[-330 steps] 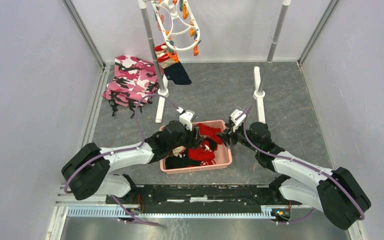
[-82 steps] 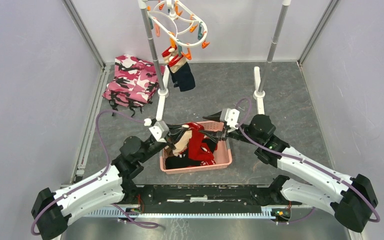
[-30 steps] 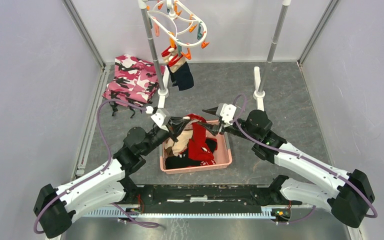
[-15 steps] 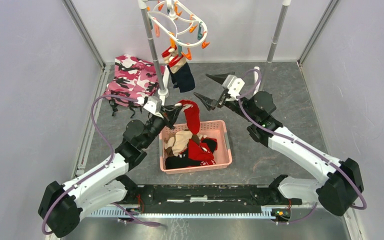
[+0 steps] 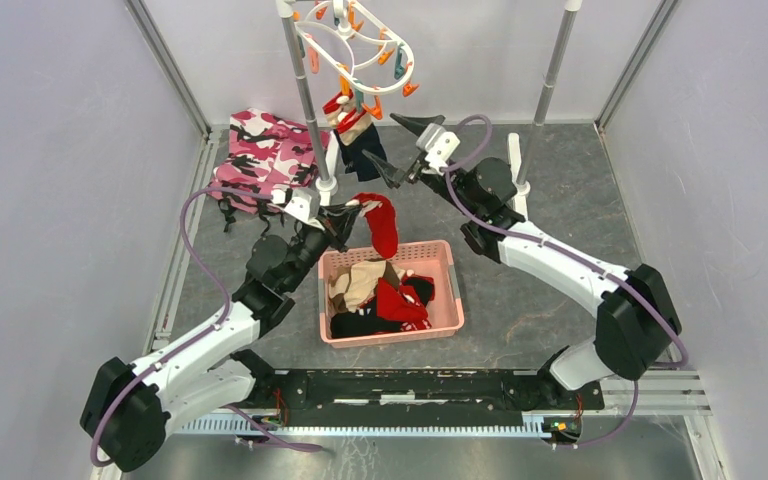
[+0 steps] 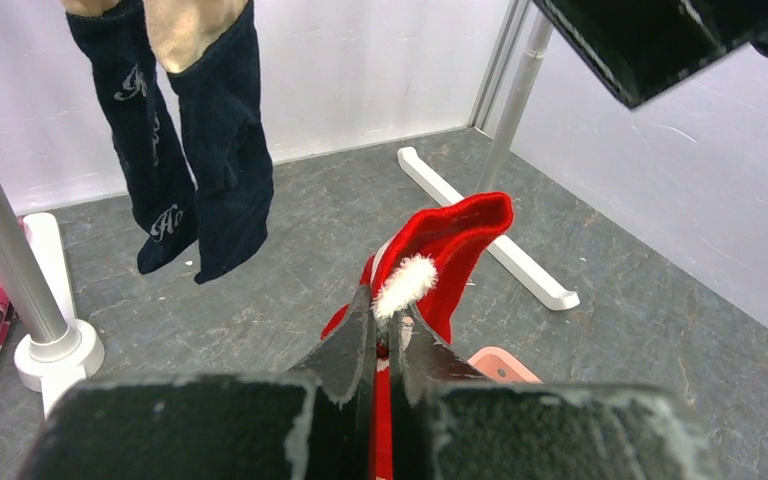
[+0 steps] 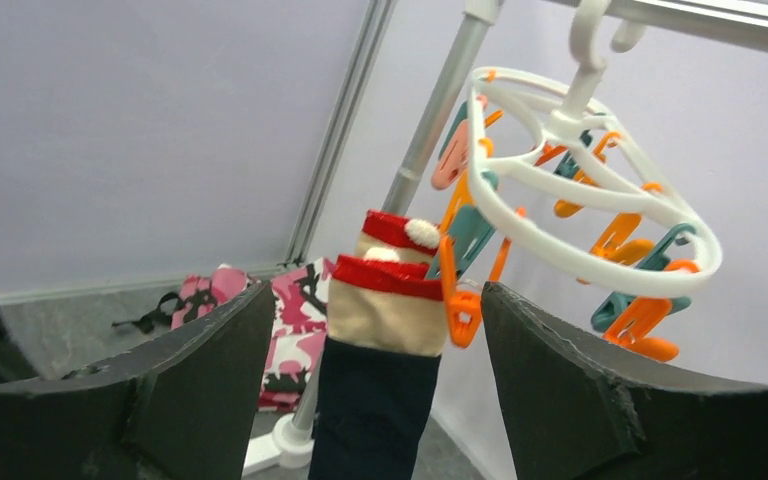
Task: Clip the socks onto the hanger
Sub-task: Pick up the sock from the bin, then open the clamp at the hanger, then clamp the sock onto the hanger.
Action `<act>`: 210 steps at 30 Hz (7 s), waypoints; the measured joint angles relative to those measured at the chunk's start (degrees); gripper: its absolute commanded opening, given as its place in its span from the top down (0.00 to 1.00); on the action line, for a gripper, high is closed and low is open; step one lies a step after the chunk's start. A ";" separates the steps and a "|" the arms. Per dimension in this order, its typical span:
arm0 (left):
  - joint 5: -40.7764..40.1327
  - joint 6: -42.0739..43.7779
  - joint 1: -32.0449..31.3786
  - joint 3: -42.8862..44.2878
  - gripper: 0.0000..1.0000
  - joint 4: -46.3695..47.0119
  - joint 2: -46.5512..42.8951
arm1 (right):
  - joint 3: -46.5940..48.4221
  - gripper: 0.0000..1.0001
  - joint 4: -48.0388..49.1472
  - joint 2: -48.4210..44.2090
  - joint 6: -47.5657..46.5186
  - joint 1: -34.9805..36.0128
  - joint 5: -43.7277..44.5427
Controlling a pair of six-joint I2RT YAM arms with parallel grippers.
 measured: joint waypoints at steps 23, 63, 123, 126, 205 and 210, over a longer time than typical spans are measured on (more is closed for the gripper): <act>3.50 0.00 2.71 0.02 0.98 1.75 1.40 | 11.58 0.33 -2.51 9.84 3.67 0.00 9.64; 6.32 -1.68 4.72 0.70 0.98 3.37 3.69 | 20.41 0.94 -5.14 16.70 9.33 -1.77 10.38; 14.95 -13.73 14.14 34.51 0.98 -15.15 25.53 | 28.72 0.98 -20.74 16.70 22.16 -2.78 3.28; 15.39 -13.86 14.25 34.62 0.98 -15.21 25.53 | 28.83 0.98 -21.09 16.70 21.70 -2.78 3.30; 17.88 -18.91 15.61 6.03 0.00 -16.55 -10.10 | -23.41 0.05 -25.14 -20.76 8.17 -4.57 -10.60; 20.48 -20.83 15.61 -3.37 0.00 -12.74 -16.31 | -25.16 0.14 -31.58 -22.32 6.95 -2.19 -10.14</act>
